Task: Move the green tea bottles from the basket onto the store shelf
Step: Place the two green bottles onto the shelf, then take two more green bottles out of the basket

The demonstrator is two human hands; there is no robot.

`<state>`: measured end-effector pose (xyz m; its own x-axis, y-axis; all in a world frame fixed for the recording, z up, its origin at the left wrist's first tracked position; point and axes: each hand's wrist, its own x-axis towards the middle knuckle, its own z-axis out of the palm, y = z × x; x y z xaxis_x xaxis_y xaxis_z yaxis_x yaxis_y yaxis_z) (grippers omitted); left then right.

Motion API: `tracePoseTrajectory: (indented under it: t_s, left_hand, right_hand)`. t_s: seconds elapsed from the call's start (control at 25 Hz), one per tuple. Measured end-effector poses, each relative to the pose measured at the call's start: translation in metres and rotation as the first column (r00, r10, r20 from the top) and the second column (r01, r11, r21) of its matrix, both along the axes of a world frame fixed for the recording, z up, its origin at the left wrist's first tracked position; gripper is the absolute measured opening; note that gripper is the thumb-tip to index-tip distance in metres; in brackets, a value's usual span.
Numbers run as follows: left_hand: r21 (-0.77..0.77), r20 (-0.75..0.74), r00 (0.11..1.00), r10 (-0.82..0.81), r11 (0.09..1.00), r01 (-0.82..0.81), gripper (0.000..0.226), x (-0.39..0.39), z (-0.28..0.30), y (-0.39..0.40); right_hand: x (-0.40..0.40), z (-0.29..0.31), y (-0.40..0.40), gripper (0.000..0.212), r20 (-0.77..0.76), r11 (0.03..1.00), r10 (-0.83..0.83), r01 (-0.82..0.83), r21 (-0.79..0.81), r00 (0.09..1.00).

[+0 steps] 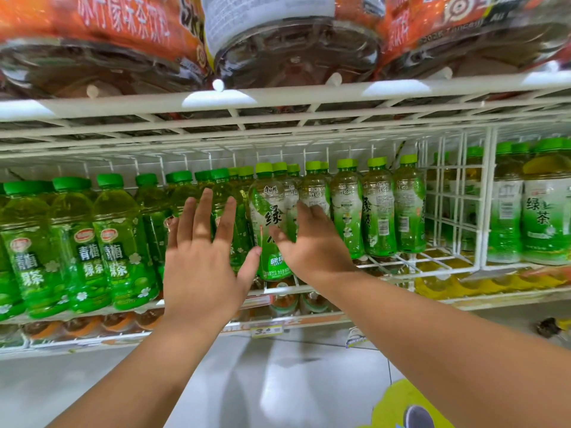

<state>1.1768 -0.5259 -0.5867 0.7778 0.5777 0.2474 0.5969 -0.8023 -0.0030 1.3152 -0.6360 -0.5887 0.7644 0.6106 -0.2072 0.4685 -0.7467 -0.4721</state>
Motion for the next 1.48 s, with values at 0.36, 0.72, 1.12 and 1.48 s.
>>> tracePoseTrajectory:
  t_s: [0.36, 0.72, 1.12, 1.48]
  left_hand:
    - [-0.060, 0.089, 0.991, -0.104, 0.992, 0.110, 0.070, 0.006, 0.025, -0.018]
    - [-0.098, 0.115, 0.969, -0.218, 0.968, 0.229, 0.069, -0.015, 0.083, -0.065]
    - [-0.088, 0.132, 0.963, -0.234, 0.965, 0.246, 0.071, -0.058, 0.209, -0.170]
    - [-0.066, 0.124, 0.932, -0.340, 0.934, 0.350, 0.073, -0.073, 0.385, -0.330]
  right_hand:
    - [0.004, 0.031, -0.068, 0.075, 0.267, 0.986, 0.162, -0.148, -0.070, 0.950]
    - [-0.016, 0.072, -0.139, 0.075, 0.454, 0.995, 0.084, -0.095, 0.002, 0.887]
    - [-0.060, 0.193, -0.257, 0.073, 0.492, 0.986, 0.008, -0.088, 0.140, 0.870]
    - [-0.107, 0.369, -0.421, 0.076, 0.516, 0.988, -0.107, 0.034, 0.149, 0.850]
